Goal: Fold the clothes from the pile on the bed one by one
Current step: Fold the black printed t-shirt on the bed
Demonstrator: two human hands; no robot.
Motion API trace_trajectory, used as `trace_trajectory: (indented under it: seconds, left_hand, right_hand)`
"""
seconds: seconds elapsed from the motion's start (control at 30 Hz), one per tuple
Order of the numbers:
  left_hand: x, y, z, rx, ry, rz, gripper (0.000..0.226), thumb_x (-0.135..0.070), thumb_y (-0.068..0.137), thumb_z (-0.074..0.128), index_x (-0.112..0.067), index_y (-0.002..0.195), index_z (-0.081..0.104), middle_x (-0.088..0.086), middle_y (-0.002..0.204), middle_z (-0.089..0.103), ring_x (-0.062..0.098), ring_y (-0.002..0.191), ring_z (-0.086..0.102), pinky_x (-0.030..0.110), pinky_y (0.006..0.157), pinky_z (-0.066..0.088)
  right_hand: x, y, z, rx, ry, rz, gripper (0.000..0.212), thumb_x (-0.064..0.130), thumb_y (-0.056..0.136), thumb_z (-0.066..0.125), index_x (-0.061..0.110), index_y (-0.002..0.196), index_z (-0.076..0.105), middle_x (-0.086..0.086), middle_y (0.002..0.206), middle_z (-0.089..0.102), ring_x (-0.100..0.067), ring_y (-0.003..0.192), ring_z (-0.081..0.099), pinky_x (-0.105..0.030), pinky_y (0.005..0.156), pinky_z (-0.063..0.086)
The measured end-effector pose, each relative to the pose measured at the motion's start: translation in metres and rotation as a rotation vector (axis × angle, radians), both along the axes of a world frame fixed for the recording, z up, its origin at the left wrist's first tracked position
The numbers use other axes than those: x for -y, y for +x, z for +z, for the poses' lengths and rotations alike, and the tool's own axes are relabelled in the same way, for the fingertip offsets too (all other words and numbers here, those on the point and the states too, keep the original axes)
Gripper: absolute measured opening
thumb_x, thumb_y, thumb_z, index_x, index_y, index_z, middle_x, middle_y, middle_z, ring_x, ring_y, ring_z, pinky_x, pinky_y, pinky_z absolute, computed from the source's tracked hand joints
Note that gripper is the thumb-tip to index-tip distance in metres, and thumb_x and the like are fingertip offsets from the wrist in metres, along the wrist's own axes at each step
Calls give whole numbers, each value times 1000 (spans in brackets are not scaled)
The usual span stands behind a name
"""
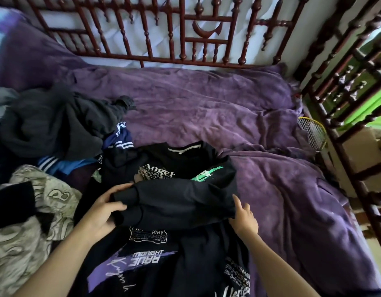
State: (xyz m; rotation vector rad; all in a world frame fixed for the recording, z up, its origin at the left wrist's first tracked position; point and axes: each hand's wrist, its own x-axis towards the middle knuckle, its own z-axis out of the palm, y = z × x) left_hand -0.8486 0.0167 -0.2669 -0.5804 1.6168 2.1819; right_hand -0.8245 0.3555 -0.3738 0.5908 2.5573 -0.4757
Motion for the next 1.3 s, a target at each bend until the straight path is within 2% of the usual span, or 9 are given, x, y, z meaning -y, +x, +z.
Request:
trace_trajectory:
  seconds: [0.3,0.43,0.53,0.63,0.73,0.83,0.97,1.13,1.3]
  left_hand:
    - [38,16,-59,190,122,93,64,18,59,32,-18,99,67,8,89,73,21,78,70,28,58,58]
    - [63,58,-112,431,-77,181,67,28,61,21,6,115,54,11,70,70,14,62,67,14,46,49]
    - [84,94,-144,528,-271,162,71,28,64,29,11,131,44,23,103,57,26,86,54,27,62,37]
    - [92,110,-154,663,-222,153,60,23,76,26,-4,124,52,19,100,53,26,74,45,31,62,32]
    - [89,108,-157,716,-157,86,42,7,87,40,-25,108,59,11,96,55,26,89,48,38,77,35]
    - [84,107,-157,645,-238,100,23,-4,88,60,-21,102,60,5,98,59,24,96,50,41,82,37]
    - [83,112,-165,533,-360,81,30,9,85,57,-16,102,60,4,90,63,18,82,57,36,70,42]
    - [95,112,-174,506,-392,63,40,22,78,49,-13,84,65,-5,67,70,18,71,59,29,61,42]
    - [95,110,-169,511,-349,155,39,28,74,43,-2,84,66,3,62,68,27,74,54,33,62,40]
  right_hand:
    - [-12,3,-22,227,348,306,45,16,95,37,33,136,36,-5,133,46,-27,125,43,-36,101,34]
    - [-10,-2,-24,303,386,379,42,19,94,40,33,133,41,-5,135,40,-26,128,36,-37,103,32]
    - [3,-12,-22,302,366,422,37,20,93,43,28,129,47,-7,135,38,-28,128,33,-39,102,34]
    - [21,-27,-19,184,334,333,33,24,92,45,19,125,50,-8,134,40,-28,126,35,-38,98,35]
    - [36,-54,-12,-24,322,264,35,22,91,45,14,125,47,-8,132,41,-30,122,37,-39,94,37]
    - [48,-93,-5,-138,253,346,47,18,90,46,16,137,39,-7,147,31,-32,127,34,-40,97,35]
    - [62,-143,-4,-57,218,431,56,18,92,42,21,146,25,1,157,13,-31,135,26,-43,103,32]
    - [58,-173,-18,144,273,584,66,13,92,42,27,150,14,2,156,20,-30,135,30,-42,105,30]
    - [38,-188,-10,186,529,611,47,19,90,52,17,136,44,-12,134,47,-32,122,49,-39,96,41]
